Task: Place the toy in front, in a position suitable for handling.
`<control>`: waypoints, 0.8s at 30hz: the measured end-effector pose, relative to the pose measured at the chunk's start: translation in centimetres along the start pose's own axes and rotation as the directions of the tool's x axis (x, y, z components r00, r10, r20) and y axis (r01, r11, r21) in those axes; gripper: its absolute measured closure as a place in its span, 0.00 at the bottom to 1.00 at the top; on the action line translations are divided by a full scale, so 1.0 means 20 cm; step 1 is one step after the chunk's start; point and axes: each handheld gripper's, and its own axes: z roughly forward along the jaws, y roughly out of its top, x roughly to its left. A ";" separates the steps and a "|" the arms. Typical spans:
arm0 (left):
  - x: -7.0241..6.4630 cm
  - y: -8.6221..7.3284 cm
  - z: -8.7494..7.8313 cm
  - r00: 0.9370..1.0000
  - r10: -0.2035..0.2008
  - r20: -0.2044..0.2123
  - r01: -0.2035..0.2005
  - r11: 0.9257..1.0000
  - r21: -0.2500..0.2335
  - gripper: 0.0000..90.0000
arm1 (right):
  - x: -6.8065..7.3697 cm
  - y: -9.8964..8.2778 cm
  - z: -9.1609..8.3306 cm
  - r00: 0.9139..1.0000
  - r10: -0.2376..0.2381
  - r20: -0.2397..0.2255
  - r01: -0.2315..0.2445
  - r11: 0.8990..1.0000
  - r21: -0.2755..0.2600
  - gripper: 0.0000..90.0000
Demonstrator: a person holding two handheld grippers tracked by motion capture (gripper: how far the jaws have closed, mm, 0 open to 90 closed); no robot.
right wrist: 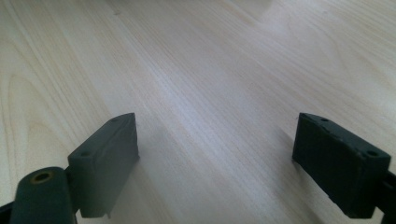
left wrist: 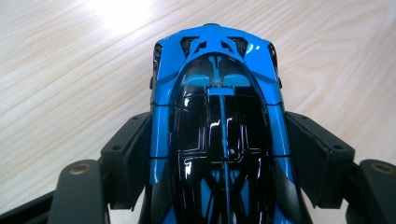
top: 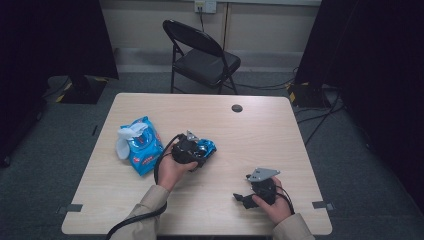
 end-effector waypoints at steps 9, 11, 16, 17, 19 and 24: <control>-0.12 -0.05 0.01 0.998 0.035 0.049 -0.034 0.999 -0.013 0.31 | 0.00 0.00 0.00 1.000 0.000 0.000 0.000 1.000 0.000 0.15; -0.14 -0.07 0.01 0.998 0.034 0.060 -0.033 0.999 -0.012 0.31 | 0.00 0.00 0.00 1.000 0.000 0.000 0.000 1.000 0.000 0.15; -0.19 -0.13 0.05 0.995 0.053 0.082 -0.054 0.999 0.009 0.31 | 0.00 0.00 0.00 1.000 0.000 0.001 0.000 1.000 0.000 0.15; -0.20 -0.14 0.05 0.995 0.058 0.079 -0.058 0.998 0.005 0.31 | 0.00 0.00 0.00 1.000 0.000 0.001 0.000 1.000 0.000 0.15; -0.20 -0.15 0.04 0.995 0.052 0.081 -0.053 0.999 0.000 0.31 | 0.00 0.00 0.00 1.000 0.000 0.001 0.000 1.000 0.000 0.15; -0.20 -0.16 0.03 0.995 0.067 0.076 -0.067 0.998 -0.003 0.31 | 0.00 0.00 0.00 1.000 0.001 0.000 -0.001 1.000 0.000 0.15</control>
